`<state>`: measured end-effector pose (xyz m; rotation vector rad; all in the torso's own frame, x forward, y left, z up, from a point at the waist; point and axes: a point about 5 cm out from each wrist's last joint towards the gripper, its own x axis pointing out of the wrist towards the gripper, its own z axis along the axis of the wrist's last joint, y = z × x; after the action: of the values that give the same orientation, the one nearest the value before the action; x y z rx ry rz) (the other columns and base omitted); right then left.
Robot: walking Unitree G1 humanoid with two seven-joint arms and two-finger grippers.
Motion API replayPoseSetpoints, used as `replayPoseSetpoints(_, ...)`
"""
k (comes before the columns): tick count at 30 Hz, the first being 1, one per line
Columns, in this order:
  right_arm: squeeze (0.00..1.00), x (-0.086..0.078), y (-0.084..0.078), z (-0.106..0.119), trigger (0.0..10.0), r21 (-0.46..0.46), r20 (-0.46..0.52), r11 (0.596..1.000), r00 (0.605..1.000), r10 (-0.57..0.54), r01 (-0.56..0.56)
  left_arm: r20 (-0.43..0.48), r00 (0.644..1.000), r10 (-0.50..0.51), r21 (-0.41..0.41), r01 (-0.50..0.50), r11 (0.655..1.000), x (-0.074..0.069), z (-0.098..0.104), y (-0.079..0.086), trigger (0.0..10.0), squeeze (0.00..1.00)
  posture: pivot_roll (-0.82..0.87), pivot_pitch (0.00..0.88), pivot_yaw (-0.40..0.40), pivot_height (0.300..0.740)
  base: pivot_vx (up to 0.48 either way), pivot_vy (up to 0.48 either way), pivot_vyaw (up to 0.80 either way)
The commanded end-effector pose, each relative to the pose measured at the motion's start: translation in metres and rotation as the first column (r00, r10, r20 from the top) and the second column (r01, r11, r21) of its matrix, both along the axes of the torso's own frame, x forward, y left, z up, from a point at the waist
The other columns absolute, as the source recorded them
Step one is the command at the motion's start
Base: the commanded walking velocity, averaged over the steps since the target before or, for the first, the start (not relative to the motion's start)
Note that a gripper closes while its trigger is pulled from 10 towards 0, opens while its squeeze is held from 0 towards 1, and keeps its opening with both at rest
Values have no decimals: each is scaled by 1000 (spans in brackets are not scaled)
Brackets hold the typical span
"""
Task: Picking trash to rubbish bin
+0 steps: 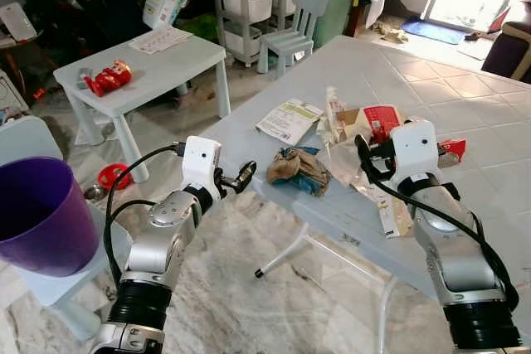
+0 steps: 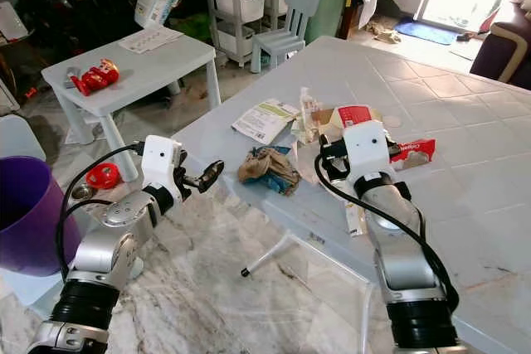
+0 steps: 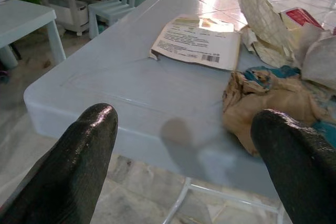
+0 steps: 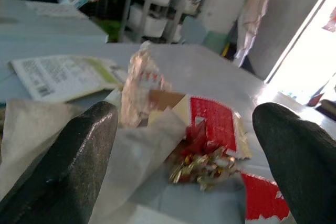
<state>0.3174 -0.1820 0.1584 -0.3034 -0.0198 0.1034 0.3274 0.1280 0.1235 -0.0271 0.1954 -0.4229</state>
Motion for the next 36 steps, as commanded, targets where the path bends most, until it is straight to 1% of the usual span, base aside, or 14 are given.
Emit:
replayPoseSetpoints(1,0,-1,2,-1,10000,5,-33,999,999,41,-41,0,1000,-22,2,22,1000,3,4,-1,10000,0,-68,11,-9,740,0,0,0)
replayPoseSetpoints(3,0,-4,5,1,10000,-37,-64,995,994,86,-89,3,998,-65,18,65,998,2,4,-2,10000,0,-71,15,-6,740,0,0,0)
replayPoseSetpoints(4,0,-7,2,0,10000,-57,-92,994,992,90,-95,6,997,-71,23,71,997,2,4,-1,10000,0,-73,17,-5,740,0,0,0)
replayPoseSetpoints(11,0,-15,-13,-5,10000,-74,-164,994,984,70,-83,49,996,-76,5,76,997,5,10,-3,10000,0,-84,24,1,740,0,0,0)
replayPoseSetpoints(13,0,-17,-24,-5,10000,-90,-180,995,983,32,-49,82,993,-84,-19,86,996,5,15,-6,10000,0,-89,26,4,740,0,0,0)
replayPoseSetpoints(16,0,-18,-36,-7,10000,-83,-212,996,976,-39,21,125,987,-99,8,99,995,4,18,-9,10000,0,-90,29,3,740,0,0,0)
replayPoseSetpoints(17,0,-18,-36,-7,10000,-83,-212,996,976,-39,21,125,987,-99,8,99,995,4,18,-9,10000,0,-90,29,3,740,0,0,0)
replayPoseSetpoints(22,0,-23,-39,-23,10000,-8,-311,997,947,-79,80,126,987,-101,0,102,995,-1,15,-14,10000,0,-87,33,3,740,0,0,0)
replayPoseSetpoints(25,0,-25,-35,-28,10000,53,-342,996,938,-51,73,122,986,-110,-3,111,994,-4,13,-16,10000,0,-88,34,4,740,0,0,0)
replayPoseSetpoints(26,0,-25,-35,-28,10000,53,-342,996,938,-51,73,122,986,-110,-3,111,994,-4,13,-16,10000,0,-88,34,4,740,0,0,0)
replayPoseSetpoints(28,0,-28,-34,-35,10000,98,-391,993,920,-24,67,116,986,-119,-3,121,993,-4,11,-17,10000,0,-88,33,5,740,0,0,0)
replayPoseSetpoints(34,0,-35,-30,-49,10000,141,-458,989,889,24,46,118,984,-130,1,131,991,-3,11,-19,10000,0,-89,31,7,740,0,0,0)
replayPoseSetpoints(35,0,-36,-28,-50,8314,155,-465,987,885,31,46,118,984,-132,2,133,991,-3,11,-19,10000,0,-88,31,7,740,0,0,0)
replayPoseSetpoints(36,0,-37,-27,-51,1647,162,-467,986,884,34,48,118,984,-133,2,133,991,-3,11,-19,10000,0,-87,31,8,740,0,0,0)
